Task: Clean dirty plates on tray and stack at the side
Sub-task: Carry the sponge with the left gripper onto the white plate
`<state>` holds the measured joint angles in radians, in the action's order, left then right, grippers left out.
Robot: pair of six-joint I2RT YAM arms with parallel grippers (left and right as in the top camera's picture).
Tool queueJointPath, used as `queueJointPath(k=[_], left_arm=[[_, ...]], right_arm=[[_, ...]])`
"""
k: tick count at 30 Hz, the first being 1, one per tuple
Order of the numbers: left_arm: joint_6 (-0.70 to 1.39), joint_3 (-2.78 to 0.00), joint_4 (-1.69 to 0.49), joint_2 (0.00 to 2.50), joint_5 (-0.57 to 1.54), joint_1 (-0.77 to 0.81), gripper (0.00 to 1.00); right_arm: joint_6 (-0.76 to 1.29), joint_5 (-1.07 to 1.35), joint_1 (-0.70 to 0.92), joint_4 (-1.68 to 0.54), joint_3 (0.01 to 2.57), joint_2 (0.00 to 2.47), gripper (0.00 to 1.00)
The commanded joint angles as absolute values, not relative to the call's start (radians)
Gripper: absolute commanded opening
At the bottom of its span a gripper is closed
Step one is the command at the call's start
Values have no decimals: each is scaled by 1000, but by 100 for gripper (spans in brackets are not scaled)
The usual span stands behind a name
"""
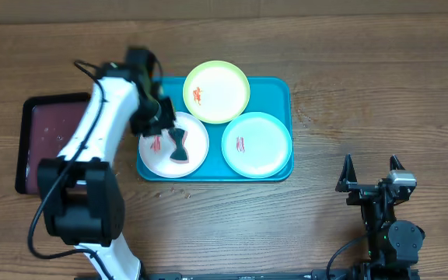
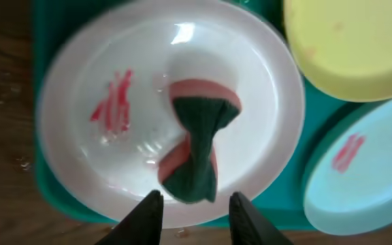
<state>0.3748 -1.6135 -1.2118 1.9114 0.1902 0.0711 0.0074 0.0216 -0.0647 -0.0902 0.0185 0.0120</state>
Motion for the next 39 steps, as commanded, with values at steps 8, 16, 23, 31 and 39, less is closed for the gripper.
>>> queueJointPath(k=[8, 16, 23, 31, 39], left_arm=[[355, -1742, -1357, 1848, 191, 46, 100], [355, -1718, -1383, 1848, 191, 46, 100], [355, -1718, -1353, 1848, 191, 46, 100], [355, -1718, -1349, 1848, 191, 46, 100], [355, -1718, -1349, 1848, 191, 46, 100]], right_arm=[[15, 16, -68, -84, 8, 3, 100], [15, 16, -68, -84, 8, 3, 100], [40, 64, -68, -65, 8, 3, 100], [375, 508, -68, 124, 8, 3, 100], [484, 488, -68, 708, 23, 3, 100]])
